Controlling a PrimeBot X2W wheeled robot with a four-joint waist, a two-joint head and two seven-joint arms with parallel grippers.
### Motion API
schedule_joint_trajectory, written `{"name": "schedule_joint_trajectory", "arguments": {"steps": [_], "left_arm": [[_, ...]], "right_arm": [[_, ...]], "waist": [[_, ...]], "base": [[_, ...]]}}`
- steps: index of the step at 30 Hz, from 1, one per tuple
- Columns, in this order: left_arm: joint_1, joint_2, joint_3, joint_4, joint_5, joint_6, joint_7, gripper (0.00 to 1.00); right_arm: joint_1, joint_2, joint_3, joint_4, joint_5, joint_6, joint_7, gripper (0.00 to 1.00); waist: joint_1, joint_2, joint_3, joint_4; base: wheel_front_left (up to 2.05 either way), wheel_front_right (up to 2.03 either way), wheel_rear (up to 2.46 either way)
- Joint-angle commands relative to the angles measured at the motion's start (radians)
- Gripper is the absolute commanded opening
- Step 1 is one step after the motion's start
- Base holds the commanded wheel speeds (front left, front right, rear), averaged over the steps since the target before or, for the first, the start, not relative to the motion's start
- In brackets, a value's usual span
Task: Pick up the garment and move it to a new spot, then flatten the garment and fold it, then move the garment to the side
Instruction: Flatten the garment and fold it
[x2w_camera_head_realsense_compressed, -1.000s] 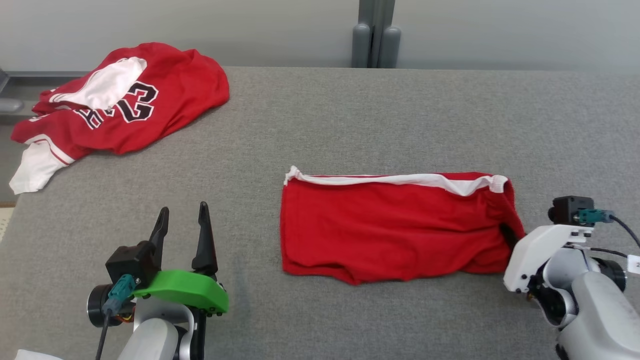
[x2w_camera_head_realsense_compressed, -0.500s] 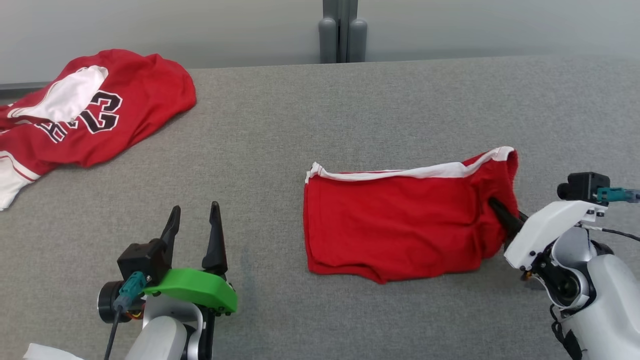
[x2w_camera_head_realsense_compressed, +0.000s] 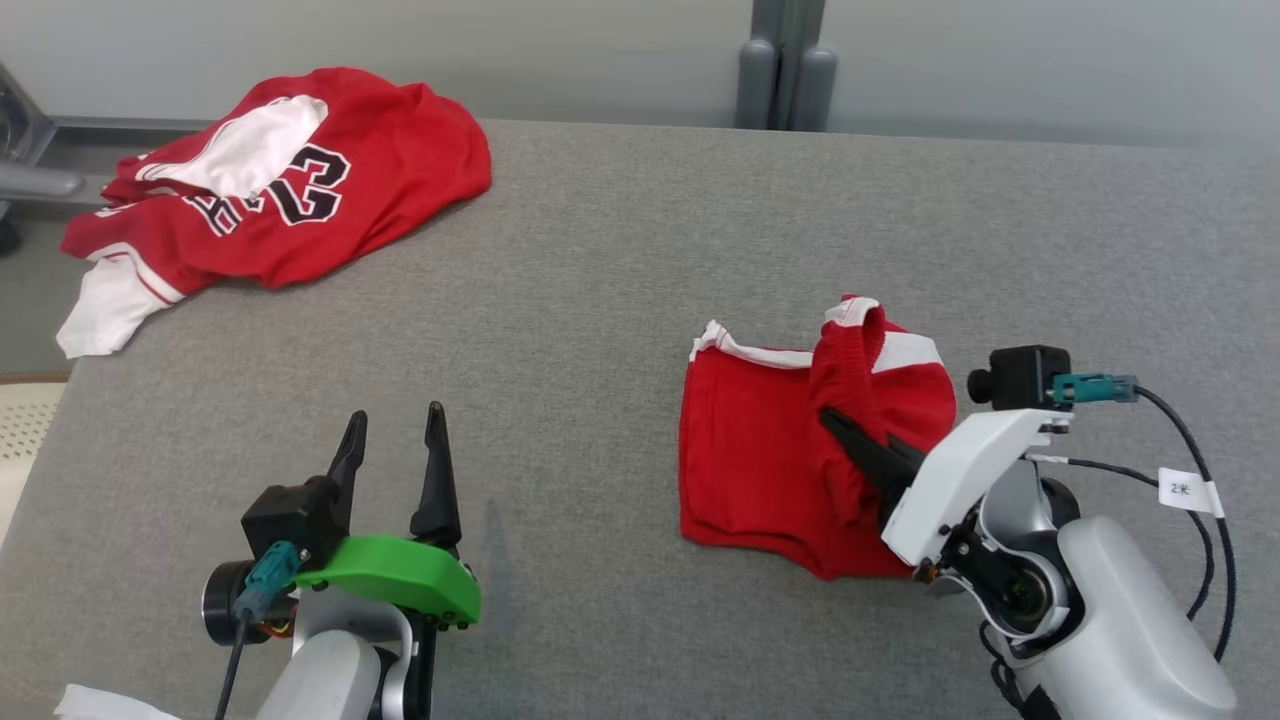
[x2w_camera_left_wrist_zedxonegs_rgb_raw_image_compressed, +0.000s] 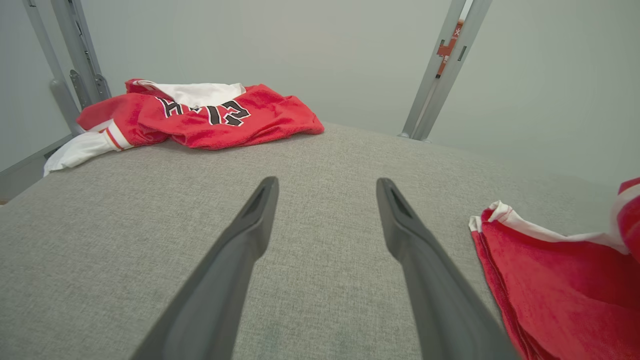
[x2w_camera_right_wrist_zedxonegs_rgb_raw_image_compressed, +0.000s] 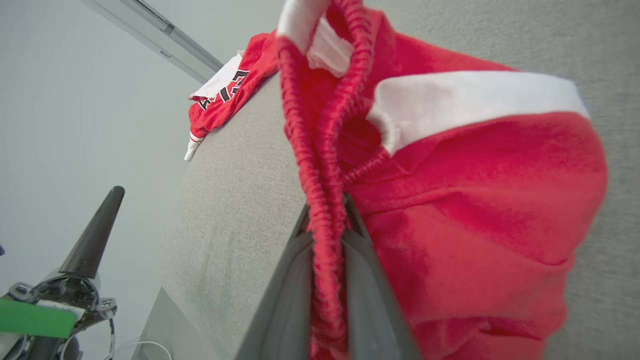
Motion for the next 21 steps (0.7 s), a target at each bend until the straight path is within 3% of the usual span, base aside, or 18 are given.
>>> {"name": "schedule_joint_trajectory", "arguments": {"steps": [1, 6, 7, 8, 9, 18, 21], "left_arm": [[-0.016, -0.001, 0.000, 0.000, -0.007, 0.002, -0.007, 1.00], [-0.019, -0.008, -0.004, 0.005, -0.008, -0.001, -0.009, 1.00], [-0.019, -0.010, -0.004, 0.007, -0.010, -0.001, -0.010, 1.00], [-0.019, -0.010, -0.003, 0.009, -0.012, -0.002, -0.010, 1.00], [-0.018, -0.011, -0.003, 0.011, -0.013, -0.003, -0.011, 1.00], [-0.018, -0.020, 0.002, 0.023, -0.012, -0.003, -0.018, 1.00], [-0.028, -0.024, -0.004, 0.018, 0.000, -0.006, -0.021, 1.00]], "right_arm": [[-0.024, 0.012, 0.007, 0.020, -0.009, 0.000, -0.010, 0.00], [-0.066, 0.039, 0.029, 0.116, -0.035, 0.000, -0.035, 0.00], [-0.076, 0.043, 0.032, 0.140, -0.040, 0.000, -0.038, 0.08], [-0.082, 0.046, 0.036, 0.157, -0.045, 0.000, -0.043, 0.25], [-0.091, 0.049, 0.039, 0.175, -0.053, 0.000, -0.053, 1.00], [-0.115, 0.057, 0.118, 0.148, -0.031, 0.000, -0.127, 1.00], [-0.111, 0.016, 0.117, 0.112, -0.103, 0.000, -0.220, 1.00]], "waist": [[0.0000, 0.0000, 0.010, 0.042], [0.0000, 0.0000, 0.023, 0.082], [0.0000, 0.0000, 0.025, 0.088], [0.0000, 0.0000, 0.026, 0.093], [0.0000, 0.0000, 0.028, 0.097], [0.0000, 0.0000, 0.025, 0.078], [0.0000, 0.0000, 0.019, 0.047]], "base": [[0.00, 0.00, 0.00], [0.00, 0.00, 0.00], [0.00, 0.00, 0.00], [0.00, 0.00, 0.00], [0.00, 0.00, 0.00], [0.00, 0.00, 0.00], [0.00, 0.00, 0.00]]}}
